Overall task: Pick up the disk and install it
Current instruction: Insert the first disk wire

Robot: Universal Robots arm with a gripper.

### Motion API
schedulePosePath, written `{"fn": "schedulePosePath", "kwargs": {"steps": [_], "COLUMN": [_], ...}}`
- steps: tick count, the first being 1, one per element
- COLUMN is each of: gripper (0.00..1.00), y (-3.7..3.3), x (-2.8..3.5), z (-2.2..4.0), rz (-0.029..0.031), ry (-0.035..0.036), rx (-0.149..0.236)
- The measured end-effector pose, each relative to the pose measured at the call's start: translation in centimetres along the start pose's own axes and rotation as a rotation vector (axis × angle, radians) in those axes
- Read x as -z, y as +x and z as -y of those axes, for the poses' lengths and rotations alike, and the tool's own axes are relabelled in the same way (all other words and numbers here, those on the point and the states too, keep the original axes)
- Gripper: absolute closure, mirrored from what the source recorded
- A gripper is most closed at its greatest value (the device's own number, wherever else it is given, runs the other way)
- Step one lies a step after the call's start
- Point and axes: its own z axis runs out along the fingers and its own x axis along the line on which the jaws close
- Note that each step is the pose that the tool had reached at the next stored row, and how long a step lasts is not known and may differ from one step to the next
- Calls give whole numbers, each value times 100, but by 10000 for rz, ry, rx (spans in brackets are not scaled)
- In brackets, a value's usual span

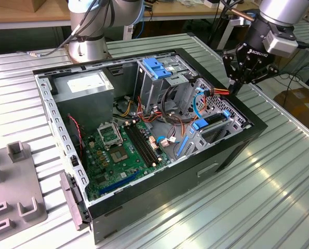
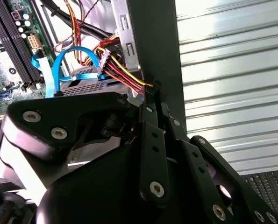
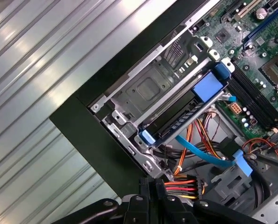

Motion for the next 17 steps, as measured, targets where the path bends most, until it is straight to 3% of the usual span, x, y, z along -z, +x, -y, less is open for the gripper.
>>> {"fn": "schedulePosePath", "kwargs": {"steps": [9, 14, 17], "gripper": [84, 84, 84], "y": [-16, -149, -150], "x": [-10, -18, -34], "z": [-13, -135, -135], "rz": [-4, -4, -7], "ry": [-33, -34, -54], "rx": [-1117, -1167, -1856]}}
